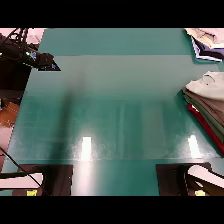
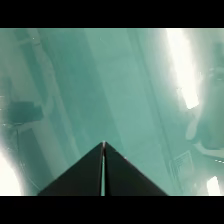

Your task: Fold the shirts.

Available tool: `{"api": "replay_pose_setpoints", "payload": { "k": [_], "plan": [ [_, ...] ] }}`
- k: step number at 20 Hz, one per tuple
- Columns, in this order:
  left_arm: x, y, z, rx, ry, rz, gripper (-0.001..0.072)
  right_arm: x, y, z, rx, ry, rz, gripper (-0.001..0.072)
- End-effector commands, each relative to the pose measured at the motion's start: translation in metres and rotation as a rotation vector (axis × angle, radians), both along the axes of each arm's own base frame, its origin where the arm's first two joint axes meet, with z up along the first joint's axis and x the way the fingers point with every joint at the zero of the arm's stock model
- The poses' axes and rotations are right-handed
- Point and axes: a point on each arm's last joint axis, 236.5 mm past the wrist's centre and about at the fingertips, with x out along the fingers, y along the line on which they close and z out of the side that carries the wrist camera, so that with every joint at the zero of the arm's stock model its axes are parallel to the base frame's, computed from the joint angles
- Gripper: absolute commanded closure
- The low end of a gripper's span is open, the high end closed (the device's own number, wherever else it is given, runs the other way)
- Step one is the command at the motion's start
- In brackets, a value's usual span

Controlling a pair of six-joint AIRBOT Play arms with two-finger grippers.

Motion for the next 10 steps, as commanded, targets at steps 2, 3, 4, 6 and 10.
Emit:
{"api": "replay_pose_setpoints", "payload": {
  "k": [2, 3, 4, 6, 10],
  "plan": [
    [-0.002, 0.000, 0.000, 0.002, 0.004, -0.006, 0.0679, -0.057, -0.025, -0.035, 0.040, 0.154, -0.167, 0.0079],
    [-0.002, 0.000, 0.000, 0.002, 0.004, -0.006, 0.0679, -0.061, -0.030, -0.033, 0.035, 0.137, -0.192, 0.0080],
    [-0.001, 0.000, 0.000, 0.002, 0.002, -0.005, 0.0679, -0.061, -0.034, -0.027, 0.026, 0.108, -0.208, 0.0083],
    [0.000, 0.000, 0.000, 0.002, -0.002, -0.003, 0.0679, -0.055, -0.037, -0.011, 0.017, 0.016, -0.231, 0.0091],
    [0.011, 0.002, 0.005, -0.003, -0.045, 0.023, 0.0679, 0.017, 0.018, 0.047, 0.181, -0.340, -0.091, 0.0091]
  ]
}}
